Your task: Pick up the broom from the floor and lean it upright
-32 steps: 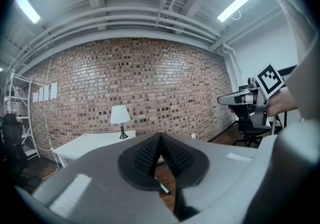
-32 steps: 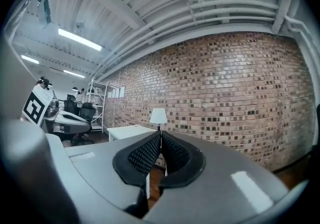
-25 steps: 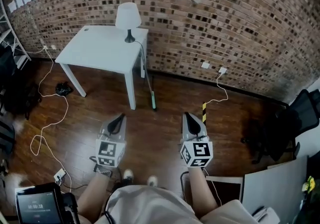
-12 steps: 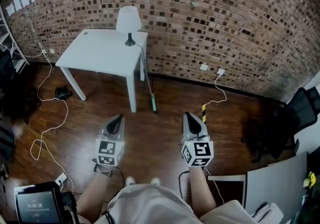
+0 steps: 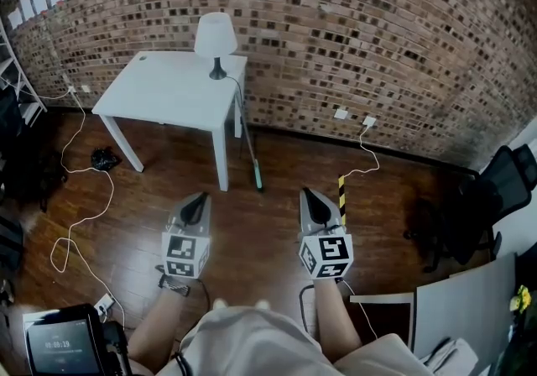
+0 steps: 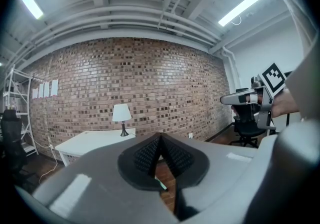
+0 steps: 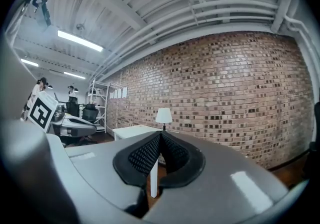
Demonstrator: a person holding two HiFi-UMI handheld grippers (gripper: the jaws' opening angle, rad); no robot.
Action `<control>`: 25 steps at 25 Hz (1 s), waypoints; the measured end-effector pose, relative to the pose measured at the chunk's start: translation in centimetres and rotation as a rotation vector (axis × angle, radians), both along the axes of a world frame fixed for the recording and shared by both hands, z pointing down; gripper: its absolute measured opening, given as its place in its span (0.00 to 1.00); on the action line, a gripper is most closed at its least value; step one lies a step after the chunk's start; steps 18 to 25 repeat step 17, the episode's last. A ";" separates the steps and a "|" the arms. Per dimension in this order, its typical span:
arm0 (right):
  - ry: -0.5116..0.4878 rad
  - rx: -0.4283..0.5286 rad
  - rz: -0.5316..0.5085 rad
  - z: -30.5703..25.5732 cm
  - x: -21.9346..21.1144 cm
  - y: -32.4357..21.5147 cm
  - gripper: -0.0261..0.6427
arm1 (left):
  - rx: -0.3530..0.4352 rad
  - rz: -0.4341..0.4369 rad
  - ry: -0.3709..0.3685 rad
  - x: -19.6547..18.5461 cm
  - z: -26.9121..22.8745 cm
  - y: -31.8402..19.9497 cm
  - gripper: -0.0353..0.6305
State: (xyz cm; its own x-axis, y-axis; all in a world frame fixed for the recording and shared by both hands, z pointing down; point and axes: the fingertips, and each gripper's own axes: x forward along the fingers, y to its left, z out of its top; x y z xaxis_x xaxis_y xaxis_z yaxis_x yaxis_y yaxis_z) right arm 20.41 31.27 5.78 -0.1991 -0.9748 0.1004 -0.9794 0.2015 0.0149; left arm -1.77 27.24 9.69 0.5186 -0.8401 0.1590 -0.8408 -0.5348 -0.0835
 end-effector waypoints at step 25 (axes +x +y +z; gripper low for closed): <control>0.009 0.017 -0.009 -0.6 -1.2 -0.2 0.06 | 0.010 0.010 0.004 -0.8 -0.1 0.2 0.05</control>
